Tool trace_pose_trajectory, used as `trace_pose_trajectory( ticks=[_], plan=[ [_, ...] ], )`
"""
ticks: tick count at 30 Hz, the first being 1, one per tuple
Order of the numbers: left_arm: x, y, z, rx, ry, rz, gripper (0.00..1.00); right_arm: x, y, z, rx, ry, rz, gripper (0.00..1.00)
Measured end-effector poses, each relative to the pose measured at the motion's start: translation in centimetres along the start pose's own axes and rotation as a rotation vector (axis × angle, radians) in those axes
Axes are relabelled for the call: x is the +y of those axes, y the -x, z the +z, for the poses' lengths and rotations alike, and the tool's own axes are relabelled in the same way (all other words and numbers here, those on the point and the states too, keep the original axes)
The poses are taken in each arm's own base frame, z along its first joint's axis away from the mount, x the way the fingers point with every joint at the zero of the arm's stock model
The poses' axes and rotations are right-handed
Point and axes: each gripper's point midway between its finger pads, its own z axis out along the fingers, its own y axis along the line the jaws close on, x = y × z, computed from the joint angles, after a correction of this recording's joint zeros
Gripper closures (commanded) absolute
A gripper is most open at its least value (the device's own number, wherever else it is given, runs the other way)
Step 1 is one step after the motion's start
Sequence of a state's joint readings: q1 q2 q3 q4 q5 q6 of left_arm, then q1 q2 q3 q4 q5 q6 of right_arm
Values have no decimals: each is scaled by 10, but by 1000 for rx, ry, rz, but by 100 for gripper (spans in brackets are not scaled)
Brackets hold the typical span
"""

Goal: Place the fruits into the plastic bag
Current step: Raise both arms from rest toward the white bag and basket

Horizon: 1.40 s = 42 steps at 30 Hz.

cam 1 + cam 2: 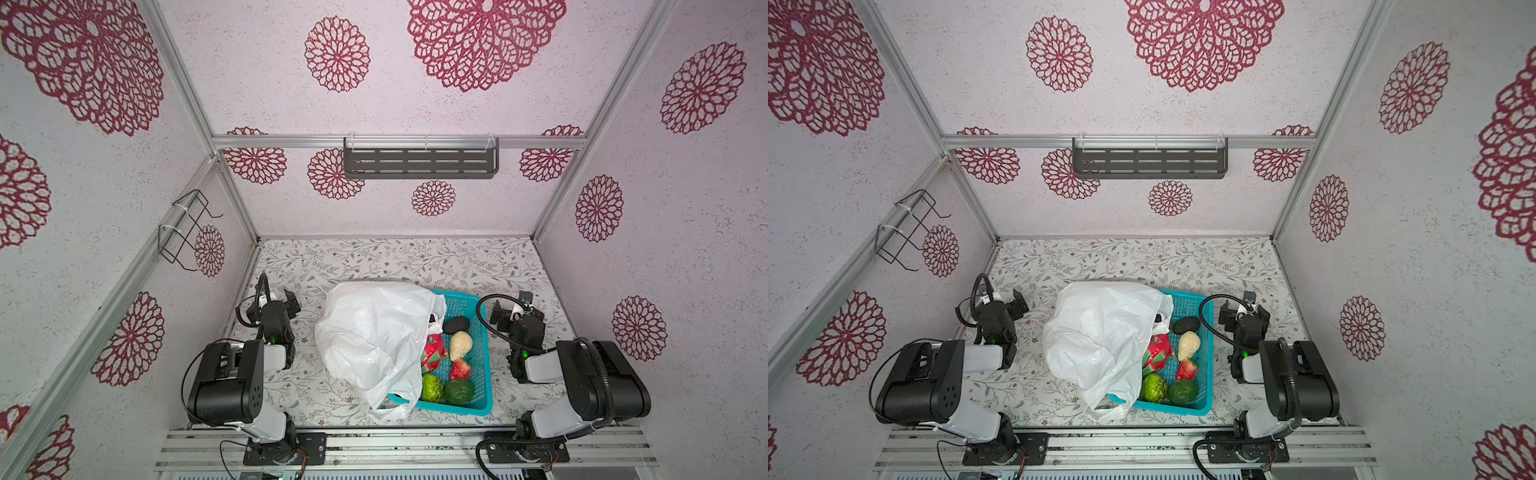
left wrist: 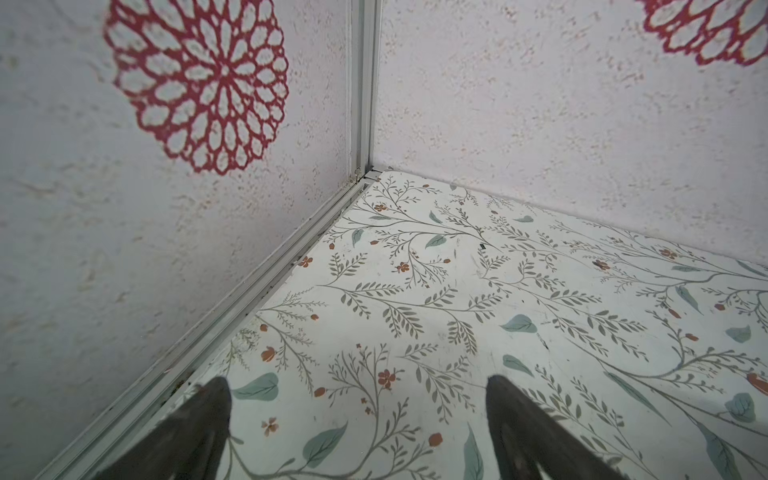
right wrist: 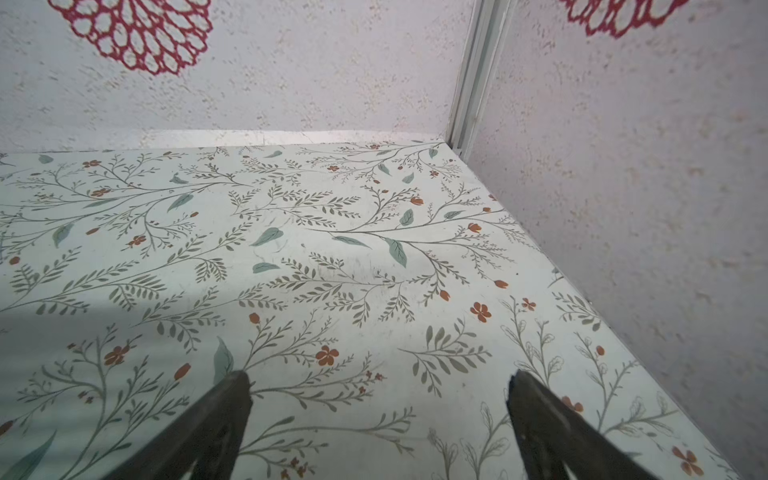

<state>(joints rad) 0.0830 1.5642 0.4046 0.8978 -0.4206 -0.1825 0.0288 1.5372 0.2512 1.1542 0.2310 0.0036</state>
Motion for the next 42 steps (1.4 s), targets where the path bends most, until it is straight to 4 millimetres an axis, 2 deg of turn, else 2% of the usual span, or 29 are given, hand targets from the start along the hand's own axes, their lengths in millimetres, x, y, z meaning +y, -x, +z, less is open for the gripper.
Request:
trace_pose_trajectory(
  ticks=[30,33,34,35,37,39,40,42],
  plan=[
    [0,0,0,0,0,1,2,-1,0,0,0,-1,5,1],
    [-2,2,4,76,8,30,2,-1,-2,0,12,-5,6,1],
    [-5,12,7,101,9,35,2,-2,-3,1,38,-8,4,1],
    [-9,32,11,107,10,31,2,-3,-2,3,70,-18,3,1],
    [-19,87,9,57,13,7,2,-5,24,10,87,-42,29,1],
    [-29,141,-12,-25,16,-15,3,-5,75,15,40,-68,81,2],
    [-38,156,-25,-44,-2,-21,3,-3,99,13,8,-74,109,1],
    [-73,180,-58,-50,-93,-28,2,8,145,1,-48,-56,167,2]
  ],
)
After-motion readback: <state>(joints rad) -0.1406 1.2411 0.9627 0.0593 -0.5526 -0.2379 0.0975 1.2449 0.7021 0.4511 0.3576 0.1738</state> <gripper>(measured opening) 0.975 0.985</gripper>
